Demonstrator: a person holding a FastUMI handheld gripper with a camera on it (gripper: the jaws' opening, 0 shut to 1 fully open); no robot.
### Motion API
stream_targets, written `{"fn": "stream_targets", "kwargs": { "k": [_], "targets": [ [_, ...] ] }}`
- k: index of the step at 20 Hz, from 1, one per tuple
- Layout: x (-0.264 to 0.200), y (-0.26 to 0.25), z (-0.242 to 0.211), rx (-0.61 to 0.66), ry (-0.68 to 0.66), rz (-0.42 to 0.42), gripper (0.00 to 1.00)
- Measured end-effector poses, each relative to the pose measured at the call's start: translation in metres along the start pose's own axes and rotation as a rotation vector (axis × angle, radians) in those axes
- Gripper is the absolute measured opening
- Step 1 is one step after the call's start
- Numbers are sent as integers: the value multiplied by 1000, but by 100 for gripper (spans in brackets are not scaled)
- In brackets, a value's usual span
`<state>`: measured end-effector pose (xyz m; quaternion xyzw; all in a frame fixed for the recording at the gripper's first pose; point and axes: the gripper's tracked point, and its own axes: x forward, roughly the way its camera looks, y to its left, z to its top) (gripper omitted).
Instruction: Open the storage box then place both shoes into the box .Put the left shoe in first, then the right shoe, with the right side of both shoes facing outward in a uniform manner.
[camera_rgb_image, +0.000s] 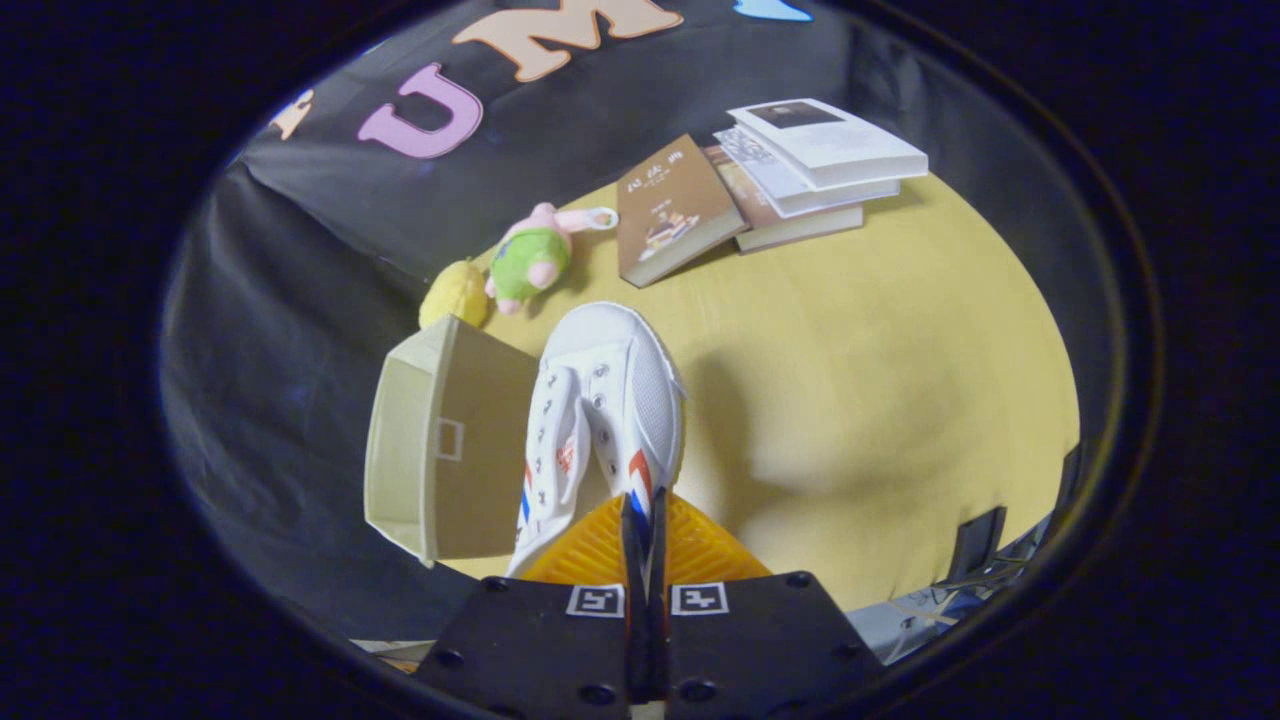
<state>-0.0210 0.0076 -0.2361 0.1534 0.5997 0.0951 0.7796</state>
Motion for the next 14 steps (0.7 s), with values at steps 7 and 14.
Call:
{"fn": "stream_targets", "kwargs": {
  "k": [7, 14],
  "targets": [
    [-11, 94, 14, -54, -36, 69, 3],
    [22, 174, 0, -108, 1, 117, 3]
  ]
}}
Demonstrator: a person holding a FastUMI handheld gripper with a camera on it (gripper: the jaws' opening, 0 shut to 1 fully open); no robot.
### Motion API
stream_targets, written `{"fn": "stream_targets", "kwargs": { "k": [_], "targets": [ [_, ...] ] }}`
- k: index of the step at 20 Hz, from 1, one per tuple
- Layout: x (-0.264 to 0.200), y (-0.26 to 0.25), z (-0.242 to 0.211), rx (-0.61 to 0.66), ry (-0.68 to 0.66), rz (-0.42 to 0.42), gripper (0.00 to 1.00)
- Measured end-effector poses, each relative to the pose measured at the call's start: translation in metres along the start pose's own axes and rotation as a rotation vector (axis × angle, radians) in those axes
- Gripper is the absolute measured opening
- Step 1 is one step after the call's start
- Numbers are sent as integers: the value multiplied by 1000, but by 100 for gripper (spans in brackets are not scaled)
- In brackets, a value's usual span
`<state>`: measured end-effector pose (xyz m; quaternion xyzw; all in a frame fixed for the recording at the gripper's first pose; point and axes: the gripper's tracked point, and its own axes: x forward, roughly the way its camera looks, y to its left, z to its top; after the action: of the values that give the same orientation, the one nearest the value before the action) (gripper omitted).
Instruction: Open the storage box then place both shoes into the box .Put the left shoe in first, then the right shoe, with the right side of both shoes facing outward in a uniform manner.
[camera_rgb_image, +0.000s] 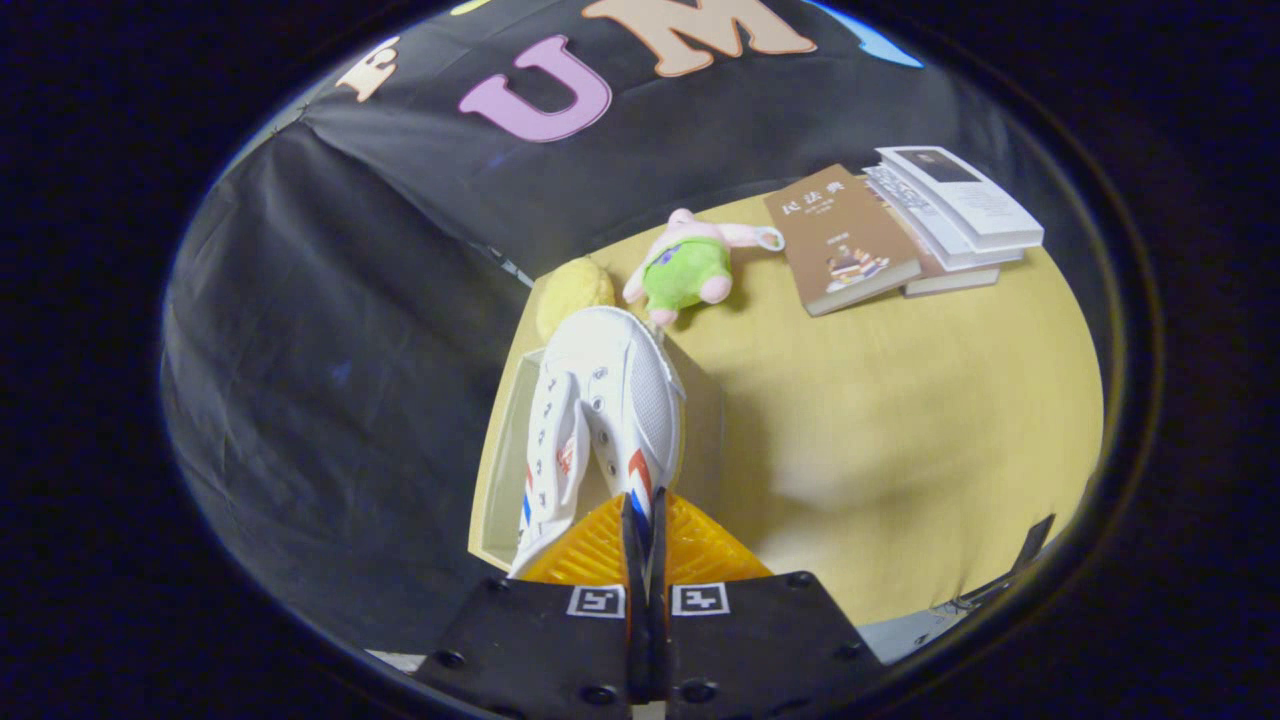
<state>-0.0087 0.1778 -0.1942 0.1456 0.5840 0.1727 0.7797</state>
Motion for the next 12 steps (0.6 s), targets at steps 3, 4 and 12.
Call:
{"fn": "stream_targets", "kwargs": {
  "k": [3, 4, 12],
  "targets": [
    [24, 21, -6, -15, 26, 7, 3],
    [32, 27, -7, -18, 36, 6, 3],
    [84, 14, -19, -70, 75, -132, 4]
  ]
}}
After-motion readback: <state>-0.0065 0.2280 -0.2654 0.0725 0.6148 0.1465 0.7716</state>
